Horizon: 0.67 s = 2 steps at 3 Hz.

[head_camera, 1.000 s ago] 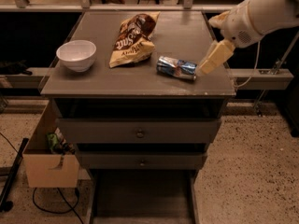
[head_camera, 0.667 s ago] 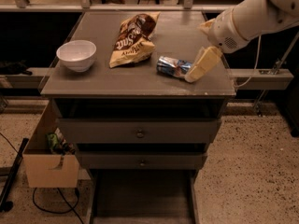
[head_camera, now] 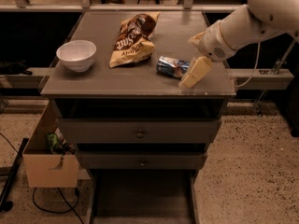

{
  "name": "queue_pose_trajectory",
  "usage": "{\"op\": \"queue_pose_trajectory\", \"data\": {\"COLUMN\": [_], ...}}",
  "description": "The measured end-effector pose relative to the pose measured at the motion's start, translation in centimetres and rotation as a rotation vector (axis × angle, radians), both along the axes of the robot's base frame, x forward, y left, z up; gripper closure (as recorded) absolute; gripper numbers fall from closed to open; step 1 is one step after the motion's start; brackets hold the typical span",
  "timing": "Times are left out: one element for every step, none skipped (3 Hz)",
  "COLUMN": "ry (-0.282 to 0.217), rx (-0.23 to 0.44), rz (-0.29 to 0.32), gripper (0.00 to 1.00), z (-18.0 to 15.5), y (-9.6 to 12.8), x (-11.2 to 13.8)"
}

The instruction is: Place redbull can into bottom drawer

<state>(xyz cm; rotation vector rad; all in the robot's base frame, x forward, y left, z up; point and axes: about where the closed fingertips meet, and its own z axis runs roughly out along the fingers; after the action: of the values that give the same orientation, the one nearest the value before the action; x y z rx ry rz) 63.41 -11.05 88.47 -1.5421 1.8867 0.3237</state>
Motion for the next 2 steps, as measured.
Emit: {"op": "queue_pose_trajectory", "data": {"ry": [0.019, 0.031], "rx": [-0.006, -0.003], "rz": [-0.014, -0.019], "gripper": [0.00, 0.00], "z": [-1.1, -1.8], "y": [-0.8, -0.8], "x": [3.0, 5.0]}}
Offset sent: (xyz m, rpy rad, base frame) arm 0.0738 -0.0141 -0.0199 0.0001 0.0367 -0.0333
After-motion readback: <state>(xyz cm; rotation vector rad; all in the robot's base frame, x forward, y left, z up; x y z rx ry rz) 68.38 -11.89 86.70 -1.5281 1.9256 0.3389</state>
